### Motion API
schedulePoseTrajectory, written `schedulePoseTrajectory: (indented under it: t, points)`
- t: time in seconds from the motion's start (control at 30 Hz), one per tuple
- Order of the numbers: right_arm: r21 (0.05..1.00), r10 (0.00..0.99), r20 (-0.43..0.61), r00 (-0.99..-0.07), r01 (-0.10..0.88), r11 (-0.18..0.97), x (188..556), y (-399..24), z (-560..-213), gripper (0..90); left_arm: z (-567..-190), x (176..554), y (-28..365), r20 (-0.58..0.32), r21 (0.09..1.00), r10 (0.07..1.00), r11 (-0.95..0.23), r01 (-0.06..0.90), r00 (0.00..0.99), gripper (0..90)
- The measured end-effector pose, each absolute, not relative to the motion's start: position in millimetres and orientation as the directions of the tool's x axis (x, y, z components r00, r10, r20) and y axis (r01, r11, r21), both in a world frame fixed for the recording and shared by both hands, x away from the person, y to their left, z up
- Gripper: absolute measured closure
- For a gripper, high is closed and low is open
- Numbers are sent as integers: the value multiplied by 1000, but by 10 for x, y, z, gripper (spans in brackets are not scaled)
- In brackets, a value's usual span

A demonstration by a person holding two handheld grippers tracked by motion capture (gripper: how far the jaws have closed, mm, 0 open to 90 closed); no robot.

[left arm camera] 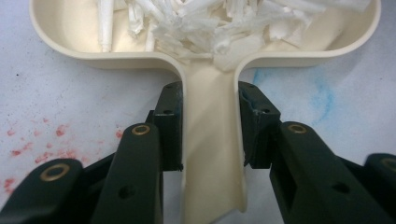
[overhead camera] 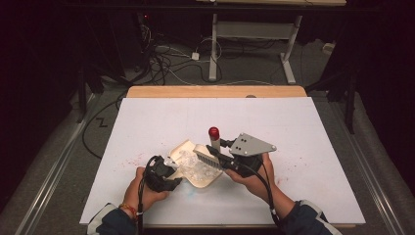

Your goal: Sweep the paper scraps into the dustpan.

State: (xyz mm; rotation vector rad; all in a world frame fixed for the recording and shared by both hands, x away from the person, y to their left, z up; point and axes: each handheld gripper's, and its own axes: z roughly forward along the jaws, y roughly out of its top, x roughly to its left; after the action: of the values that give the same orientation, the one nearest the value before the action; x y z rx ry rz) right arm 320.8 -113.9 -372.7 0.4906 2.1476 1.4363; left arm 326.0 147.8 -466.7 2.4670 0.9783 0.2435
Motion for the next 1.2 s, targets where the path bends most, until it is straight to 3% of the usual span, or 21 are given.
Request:
schedulePoseTrajectory:
  t: [0.33, 0.5, 0.83, 1.2]
  points:
    - [933, 611, -218, -761, 22, 360, 3416, -1265, -3624, 706, -4667, 3264, 1488, -15, 489, 685, -630, 603, 728, 635]
    - [937, 675, -208, -707, 54, 345, 3713, -1269, -3715, 706, -4658, 3272, 1498, -18, 490, 684, -630, 602, 730, 635]
    - [919, 697, -242, -675, 70, 388, 4047, -1064, -3948, 706, -4672, 3334, 1606, -31, 488, 705, -608, 626, 709, 635]
    - [909, 584, -218, -782, 56, 414, 3701, -904, -3976, 705, -4667, 3346, 1623, -13, 474, 709, -617, 628, 705, 635]
